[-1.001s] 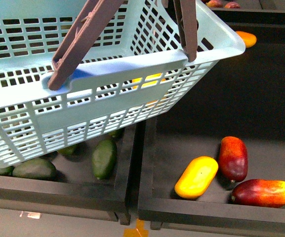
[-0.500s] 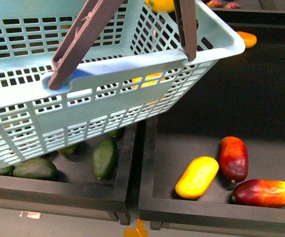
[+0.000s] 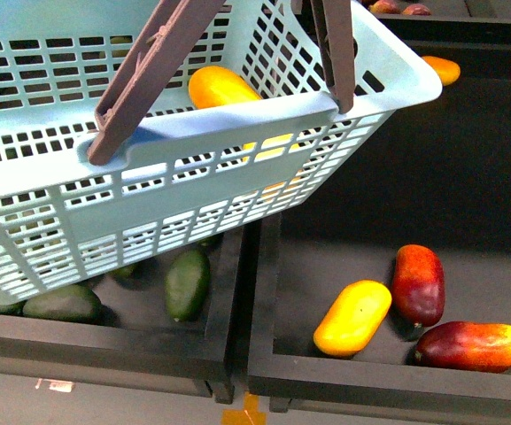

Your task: Pick lemon and mango into basket

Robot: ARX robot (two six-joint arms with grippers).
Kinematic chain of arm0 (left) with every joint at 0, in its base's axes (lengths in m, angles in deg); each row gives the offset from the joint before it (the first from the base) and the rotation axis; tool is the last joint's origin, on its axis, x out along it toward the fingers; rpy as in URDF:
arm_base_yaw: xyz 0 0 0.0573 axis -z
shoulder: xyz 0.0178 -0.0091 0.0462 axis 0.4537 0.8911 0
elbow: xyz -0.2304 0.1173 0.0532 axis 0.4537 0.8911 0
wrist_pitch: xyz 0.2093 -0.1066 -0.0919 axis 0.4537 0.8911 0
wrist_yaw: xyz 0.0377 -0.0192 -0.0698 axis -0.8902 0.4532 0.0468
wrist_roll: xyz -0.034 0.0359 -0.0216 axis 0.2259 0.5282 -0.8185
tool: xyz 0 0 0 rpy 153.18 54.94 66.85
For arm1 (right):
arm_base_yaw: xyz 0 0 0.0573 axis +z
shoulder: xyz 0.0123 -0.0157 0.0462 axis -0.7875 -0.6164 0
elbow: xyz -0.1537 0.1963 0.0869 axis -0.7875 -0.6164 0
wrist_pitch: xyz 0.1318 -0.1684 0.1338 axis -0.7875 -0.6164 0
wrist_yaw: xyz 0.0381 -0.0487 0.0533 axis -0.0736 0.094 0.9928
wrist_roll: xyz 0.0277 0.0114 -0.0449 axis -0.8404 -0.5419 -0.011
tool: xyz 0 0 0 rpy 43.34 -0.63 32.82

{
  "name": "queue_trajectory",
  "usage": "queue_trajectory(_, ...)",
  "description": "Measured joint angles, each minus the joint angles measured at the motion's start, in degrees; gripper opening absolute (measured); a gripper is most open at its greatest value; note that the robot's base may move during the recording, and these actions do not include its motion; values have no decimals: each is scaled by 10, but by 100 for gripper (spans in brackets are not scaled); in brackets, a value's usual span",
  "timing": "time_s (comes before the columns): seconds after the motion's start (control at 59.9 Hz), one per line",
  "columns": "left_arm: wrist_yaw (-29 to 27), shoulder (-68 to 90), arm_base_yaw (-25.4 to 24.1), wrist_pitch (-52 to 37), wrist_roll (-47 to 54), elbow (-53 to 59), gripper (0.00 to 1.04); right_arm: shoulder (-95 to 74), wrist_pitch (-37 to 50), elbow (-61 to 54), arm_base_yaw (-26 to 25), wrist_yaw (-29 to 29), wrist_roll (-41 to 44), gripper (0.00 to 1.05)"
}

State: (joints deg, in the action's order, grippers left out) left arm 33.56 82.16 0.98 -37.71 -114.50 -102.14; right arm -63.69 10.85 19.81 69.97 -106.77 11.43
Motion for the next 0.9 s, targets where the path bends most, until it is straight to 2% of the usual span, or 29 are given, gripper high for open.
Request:
queue_trajectory(0.067, 0, 0, 0, 0, 0, 0, 5, 16, 16, -26, -14, 0, 20, 95)
queue_trajectory(0.1, 0, 0, 0, 0, 0, 0, 5, 30, 137, -77, -25, 46, 97, 86)
queue_trajectory(0.15, 0, 0, 0, 0, 0, 0, 5, 52, 294, -156, -37, 83, 211, 74)
queue_trajectory(0.267, 0, 0, 0, 0, -1, 0, 5, 99, 413, -253, -58, 103, 320, 55)
queue_trajectory(0.417, -3, 0, 0, 0, 0, 0, 5, 156, 442, -337, -85, 127, 367, 29)
queue_trajectory(0.584, 0, 0, 0, 0, 0, 0, 5, 208, 450, -404, -106, 149, 381, 2)
queue_trajectory(0.901, -1, 0, 0, 0, 0, 0, 5, 309, 431, -485, -139, 183, 384, 2)
